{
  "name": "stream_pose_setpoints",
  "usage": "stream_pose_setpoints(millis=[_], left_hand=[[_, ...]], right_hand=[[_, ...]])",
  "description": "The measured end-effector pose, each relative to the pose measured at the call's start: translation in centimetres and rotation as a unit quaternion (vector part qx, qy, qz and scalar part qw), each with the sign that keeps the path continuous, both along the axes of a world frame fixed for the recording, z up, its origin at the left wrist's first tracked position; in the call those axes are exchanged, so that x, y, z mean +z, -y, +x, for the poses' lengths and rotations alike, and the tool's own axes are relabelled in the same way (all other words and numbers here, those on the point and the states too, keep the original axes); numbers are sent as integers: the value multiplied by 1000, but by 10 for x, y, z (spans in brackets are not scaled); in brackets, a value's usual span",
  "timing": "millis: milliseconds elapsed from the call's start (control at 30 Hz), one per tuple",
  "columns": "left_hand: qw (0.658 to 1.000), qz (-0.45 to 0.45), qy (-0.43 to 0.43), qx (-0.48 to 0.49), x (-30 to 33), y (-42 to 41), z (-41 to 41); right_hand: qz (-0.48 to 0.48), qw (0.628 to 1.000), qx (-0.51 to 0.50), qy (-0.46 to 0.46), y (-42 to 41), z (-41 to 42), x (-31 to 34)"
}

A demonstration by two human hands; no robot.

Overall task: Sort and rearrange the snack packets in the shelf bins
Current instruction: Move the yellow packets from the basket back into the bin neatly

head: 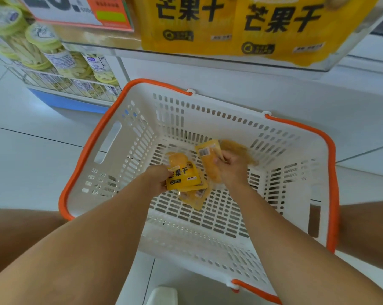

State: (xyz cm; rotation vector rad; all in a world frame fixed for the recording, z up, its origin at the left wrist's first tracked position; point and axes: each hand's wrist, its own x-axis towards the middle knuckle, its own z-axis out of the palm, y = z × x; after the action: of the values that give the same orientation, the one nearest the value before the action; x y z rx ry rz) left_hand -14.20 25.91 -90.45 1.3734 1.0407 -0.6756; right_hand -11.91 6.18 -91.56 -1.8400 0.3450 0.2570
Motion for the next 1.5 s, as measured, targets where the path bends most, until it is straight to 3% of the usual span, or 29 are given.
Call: stream_pose_setpoints(millis=[67,133,233,300,433,600,667,733,800,833,900,967,1100,1267,1367,1500], left_hand=[[1000,-4,-7,-12,-2,-2,0],[999,-7,-24,-24,0,-6,-1],[997,-36,-55,-33,-1,-12,-4],[995,-66,-67,15,0,-13,-7],[981,-147,-72,105,-9,-20,-6],[990,-91,-67,-81,-10,-18,-1],[991,-41,-66,-113,-14,-15,1],[992,-22,-59,-112,-19,-13,3],[990,4,-44,-135,-20,-13,3],[988,15,-34,-149,-21,-13,3],[988,9,-23,-154,-25,-15,0],[985,-30,-18,-167,-25,-15,-4],[979,-88,-30,-179,-20,-12,-7],[954,-135,-33,-264,-17,-14,-6],[951,-134,26,-278,-8,-8,-2],[958,-63,137,-245,-1,-1,10]], right_hand=[[6,998,-41,48,1,3,-5],[7,997,-22,80,-3,5,-2],[49,993,89,60,-15,2,4],[57,984,166,33,-21,-3,2],[-143,943,299,29,-14,-9,-12],[-220,877,417,88,-20,-20,-11],[-213,900,360,124,-23,-21,-13],[-169,964,173,109,-23,-25,-16],[-124,992,-16,16,-17,-26,-20],[-95,992,-58,-55,-13,-25,-21],[-4,977,-39,-211,-10,-22,-21],[76,955,17,-286,-10,-19,-15],[105,954,69,-272,-14,-22,-15],[229,929,52,-287,-5,-26,-15],[232,935,74,-258,-5,-17,-5],[200,968,41,-147,-15,-2,12]])
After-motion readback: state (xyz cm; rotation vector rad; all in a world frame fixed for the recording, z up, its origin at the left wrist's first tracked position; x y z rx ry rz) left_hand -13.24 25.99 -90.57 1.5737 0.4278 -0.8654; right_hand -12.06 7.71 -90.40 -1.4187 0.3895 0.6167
